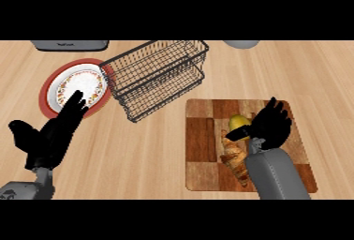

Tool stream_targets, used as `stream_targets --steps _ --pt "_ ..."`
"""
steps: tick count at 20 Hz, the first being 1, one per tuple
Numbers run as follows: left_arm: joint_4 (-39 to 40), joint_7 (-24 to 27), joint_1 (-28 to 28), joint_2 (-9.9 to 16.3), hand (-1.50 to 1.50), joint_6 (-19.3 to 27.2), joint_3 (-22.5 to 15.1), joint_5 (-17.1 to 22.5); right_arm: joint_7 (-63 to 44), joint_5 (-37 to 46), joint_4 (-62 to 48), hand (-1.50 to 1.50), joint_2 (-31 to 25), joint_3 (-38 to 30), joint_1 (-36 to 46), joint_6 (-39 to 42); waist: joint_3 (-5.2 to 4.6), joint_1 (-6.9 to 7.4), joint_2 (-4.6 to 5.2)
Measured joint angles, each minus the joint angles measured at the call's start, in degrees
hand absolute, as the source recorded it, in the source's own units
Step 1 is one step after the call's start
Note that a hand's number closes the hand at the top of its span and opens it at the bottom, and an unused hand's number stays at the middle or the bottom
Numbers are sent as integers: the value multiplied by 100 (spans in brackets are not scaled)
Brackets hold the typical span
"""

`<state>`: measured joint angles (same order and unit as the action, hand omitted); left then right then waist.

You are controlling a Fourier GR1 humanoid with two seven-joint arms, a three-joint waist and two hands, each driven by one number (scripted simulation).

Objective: Pick the lemon from the cutting board and place it in the tiered basket

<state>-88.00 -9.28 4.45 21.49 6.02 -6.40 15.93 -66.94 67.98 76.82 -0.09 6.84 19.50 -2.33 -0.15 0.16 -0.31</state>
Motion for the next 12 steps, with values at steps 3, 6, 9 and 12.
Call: stream_targets --steps 3,6,9,12 --pt "68 51 -6 -9 0 -86 50 9 61 -424 -59 150 8 -123 -52 50 -5 6 -8" --pt "41 15 12 11 0 -125 131 6 205 -622 -119 150 4 -99 -179 109 -12 7 -21" --pt "55 50 -1 7 0 -191 142 -52 277 -606 -281 150 -13 -47 -133 186 -22 11 -32" --pt "3 -13 -16 25 0 -235 229 -27 325 -477 -386 150 -30 -1 -76 277 -29 11 -42"
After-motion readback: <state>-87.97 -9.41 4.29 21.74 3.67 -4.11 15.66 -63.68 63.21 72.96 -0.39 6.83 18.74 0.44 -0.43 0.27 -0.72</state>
